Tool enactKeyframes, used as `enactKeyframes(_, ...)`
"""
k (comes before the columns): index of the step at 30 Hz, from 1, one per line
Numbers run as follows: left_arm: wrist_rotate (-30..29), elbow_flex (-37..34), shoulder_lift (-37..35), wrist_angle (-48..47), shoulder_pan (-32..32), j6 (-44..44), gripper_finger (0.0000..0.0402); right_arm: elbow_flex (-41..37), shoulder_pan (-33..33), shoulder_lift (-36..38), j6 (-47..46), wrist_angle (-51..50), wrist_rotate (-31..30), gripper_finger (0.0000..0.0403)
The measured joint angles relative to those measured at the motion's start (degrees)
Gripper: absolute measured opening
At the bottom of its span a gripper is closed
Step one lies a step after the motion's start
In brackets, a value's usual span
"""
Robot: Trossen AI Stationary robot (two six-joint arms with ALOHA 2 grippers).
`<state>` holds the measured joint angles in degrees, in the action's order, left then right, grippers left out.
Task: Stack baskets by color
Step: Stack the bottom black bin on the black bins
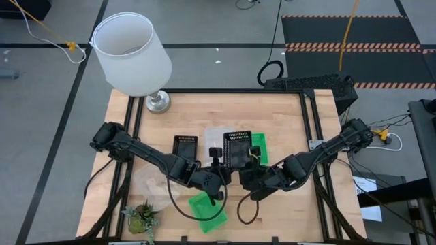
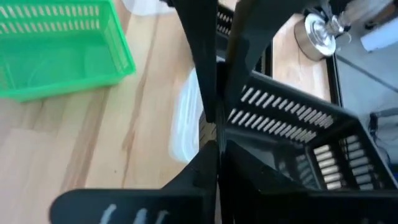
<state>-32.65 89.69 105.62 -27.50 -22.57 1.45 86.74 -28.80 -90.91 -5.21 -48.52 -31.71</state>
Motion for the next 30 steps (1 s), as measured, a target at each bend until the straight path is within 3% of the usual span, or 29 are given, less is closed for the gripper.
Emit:
enactKeyframes(6,1.16,-0.11,0.20,-1.50,-0.30,0.18,0.0015,-0.57,-1.60,0.13,3.33,5.46,-0.66,0.0086)
enactKeyframes(14,1.25,-0.11,-1.70,-9.15,-2.99,-0.72,0.0016,-0.59,-8.03,3.60,6.12,9.27,-9.94,0.0180)
enactKeyframes(20,0.65,-0.13,-4.95,-15.74,-6.85,-2.83,0.0007,-0.59,-13.67,7.90,5.94,9.26,-10.29,0.0191)
enactKeyframes(30,-3.56,0.02,-10.00,-27.97,-12.42,-10.18,0.0007,-0.59,-19.34,10.91,3.52,5.63,-10.31,0.0174)
